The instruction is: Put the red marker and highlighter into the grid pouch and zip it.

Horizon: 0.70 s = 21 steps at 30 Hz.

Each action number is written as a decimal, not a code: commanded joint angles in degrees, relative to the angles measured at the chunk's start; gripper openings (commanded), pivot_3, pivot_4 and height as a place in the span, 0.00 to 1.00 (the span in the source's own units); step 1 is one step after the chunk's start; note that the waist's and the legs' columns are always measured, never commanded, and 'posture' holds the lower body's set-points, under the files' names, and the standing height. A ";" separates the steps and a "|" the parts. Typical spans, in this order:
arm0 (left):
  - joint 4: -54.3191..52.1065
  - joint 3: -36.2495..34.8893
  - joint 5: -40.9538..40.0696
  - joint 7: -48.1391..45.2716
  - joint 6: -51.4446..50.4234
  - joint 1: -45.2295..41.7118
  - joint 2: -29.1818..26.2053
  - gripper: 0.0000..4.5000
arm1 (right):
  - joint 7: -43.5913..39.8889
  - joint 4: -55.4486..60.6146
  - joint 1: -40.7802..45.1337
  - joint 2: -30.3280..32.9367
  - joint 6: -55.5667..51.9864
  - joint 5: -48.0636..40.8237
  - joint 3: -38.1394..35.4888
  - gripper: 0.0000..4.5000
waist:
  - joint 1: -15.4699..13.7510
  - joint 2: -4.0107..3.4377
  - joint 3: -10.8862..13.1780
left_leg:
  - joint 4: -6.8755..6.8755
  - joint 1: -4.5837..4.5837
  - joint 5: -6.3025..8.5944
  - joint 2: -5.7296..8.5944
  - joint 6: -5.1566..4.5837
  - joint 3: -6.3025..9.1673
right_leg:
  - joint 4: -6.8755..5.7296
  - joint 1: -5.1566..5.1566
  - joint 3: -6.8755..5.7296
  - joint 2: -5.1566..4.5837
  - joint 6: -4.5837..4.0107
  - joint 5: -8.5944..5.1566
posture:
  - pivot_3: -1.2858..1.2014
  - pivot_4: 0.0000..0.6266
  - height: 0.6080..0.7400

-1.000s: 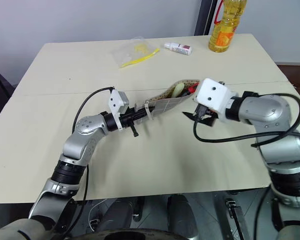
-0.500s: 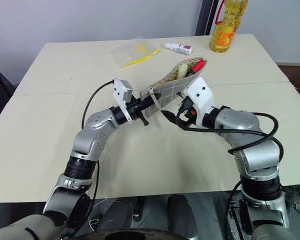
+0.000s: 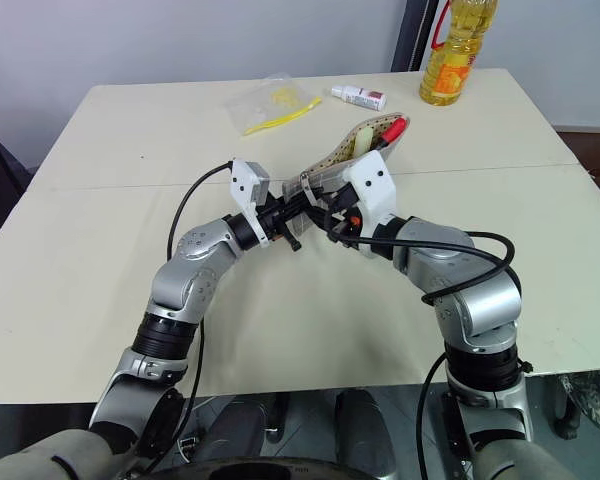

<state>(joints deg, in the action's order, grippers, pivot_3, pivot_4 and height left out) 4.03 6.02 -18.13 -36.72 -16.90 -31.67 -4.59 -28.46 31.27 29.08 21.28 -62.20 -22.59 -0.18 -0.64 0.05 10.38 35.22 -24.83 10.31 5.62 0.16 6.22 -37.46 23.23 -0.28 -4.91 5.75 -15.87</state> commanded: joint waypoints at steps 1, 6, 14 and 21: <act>-2.30 0.75 0.37 -0.66 2.12 -0.12 -0.38 0.00 | 1.63 0.73 1.55 0.35 -0.20 -0.78 -1.32 0.01 | 0.00 0.00 0.00 | 0.00 0.00 0.00 0.00 0.00 0.00 | 0.00 0.00 0.00 0.00 0.00 0.00 | 0.52 0.24 1.00; -1.00 1.49 2.97 -2.00 5.17 0.55 -3.00 0.00 | 0.42 0.72 3.44 6.15 0.00 -1.45 -3.90 0.01 | -0.09 0.00 0.00 | 0.01 0.00 0.00 0.02 0.00 0.00 | 0.01 0.00 0.00 -0.01 0.00 0.00 | 0.52 0.24 1.00; 2.85 1.60 6.23 -5.67 11.36 1.75 -9.14 0.00 | -3.86 -2.96 4.46 22.23 3.46 0.58 -8.35 0.01 | -0.04 0.00 0.00 | -0.05 0.00 0.00 0.01 -0.01 -0.02 | 0.03 0.01 0.00 -0.03 -0.01 -0.01 | 0.52 0.24 1.00; 4.69 1.11 7.15 -9.46 15.42 3.50 -14.09 0.00 | -4.12 -11.64 1.44 31.39 11.37 5.97 -7.64 0.01 | -0.06 0.00 0.00 | -0.06 0.00 0.01 0.01 -0.01 -0.03 | 0.11 -0.02 0.00 -0.06 -0.01 -0.01 | 0.52 0.24 1.00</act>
<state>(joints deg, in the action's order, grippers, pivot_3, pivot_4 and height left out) 7.83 9.12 -11.86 -46.07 -2.29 -29.49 -16.28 -34.23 21.69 30.20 50.14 -53.02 -20.94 -4.52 -0.70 0.05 10.38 35.15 -24.83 10.32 5.63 0.15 6.19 -37.34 23.21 -0.28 -4.97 5.74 -15.87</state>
